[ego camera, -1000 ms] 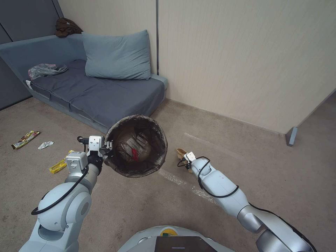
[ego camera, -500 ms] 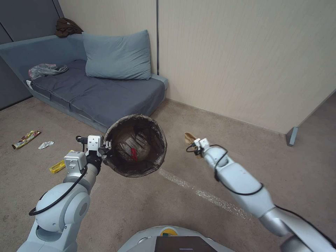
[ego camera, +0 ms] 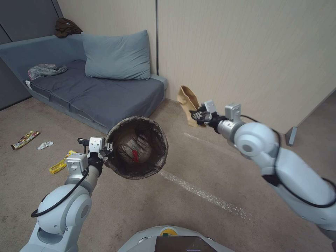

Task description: Pick up the trash bin, then pick up the garbage from the floor and place it into the trash bin.

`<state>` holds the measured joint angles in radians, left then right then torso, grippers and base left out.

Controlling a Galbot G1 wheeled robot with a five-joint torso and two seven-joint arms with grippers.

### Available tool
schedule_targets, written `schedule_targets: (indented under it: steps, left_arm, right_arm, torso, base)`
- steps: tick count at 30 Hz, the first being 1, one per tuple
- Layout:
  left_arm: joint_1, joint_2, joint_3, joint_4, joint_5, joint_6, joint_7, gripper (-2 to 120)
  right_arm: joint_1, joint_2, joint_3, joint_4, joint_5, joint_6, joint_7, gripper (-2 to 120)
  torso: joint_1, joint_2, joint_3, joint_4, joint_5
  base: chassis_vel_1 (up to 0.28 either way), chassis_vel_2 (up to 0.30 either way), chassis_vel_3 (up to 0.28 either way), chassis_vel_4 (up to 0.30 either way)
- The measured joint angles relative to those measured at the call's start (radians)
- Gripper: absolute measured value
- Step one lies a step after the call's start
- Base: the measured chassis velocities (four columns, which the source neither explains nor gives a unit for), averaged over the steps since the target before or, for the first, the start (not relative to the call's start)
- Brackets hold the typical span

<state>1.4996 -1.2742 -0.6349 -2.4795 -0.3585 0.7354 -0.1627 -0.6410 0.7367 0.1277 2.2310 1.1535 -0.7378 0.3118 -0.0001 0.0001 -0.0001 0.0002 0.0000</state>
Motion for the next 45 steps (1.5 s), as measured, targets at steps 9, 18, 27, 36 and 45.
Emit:
schedule_targets:
  steps: [9,18,27,36,45]
  left_arm:
    - [-0.002,-0.015,0.009,0.019,0.017,0.000,0.003,0]
    - [-0.013,-0.028,-0.002,0.036,0.021,0.000,0.006,0]
    - [-0.019,-0.037,-0.013,0.035,0.019,0.000,0.007,0]
    - [-0.023,-0.040,-0.017,0.032,0.017,0.000,0.009,0]
    - [-0.028,-0.041,-0.023,0.038,0.017,0.000,0.014,0]
  right_arm:
    - [0.396,-0.023,-0.207,0.118,0.383,0.001,0.060,0]
    - [0.723,0.103,-0.661,-0.003,0.464,0.002,0.133,0]
    - [0.656,0.176,-0.825,-0.116,0.330,0.002,0.170,0]
    - [0.571,0.234,-0.857,-0.247,0.269,0.002,0.188,0]
    - [0.564,0.295,-0.867,-0.308,0.272,0.002,0.207,8]
  torso:
    - [0.000,0.000,0.000,0.0000,-0.0006]
    - [0.000,0.000,0.000,0.0002,-0.0005]
    - [0.000,0.000,0.000,-0.0003,-0.0001]
    - [0.000,0.000,0.000,-0.0003,-0.0001]
    - [0.000,0.000,0.000,-0.0001,-0.0001]
  base:
    - [0.000,0.000,0.000,0.000]
    - [0.000,0.000,0.000,0.000]
    - [0.000,0.000,0.000,0.000]
    - [0.000,0.000,0.000,0.000]
    - [0.000,0.000,0.000,0.000]
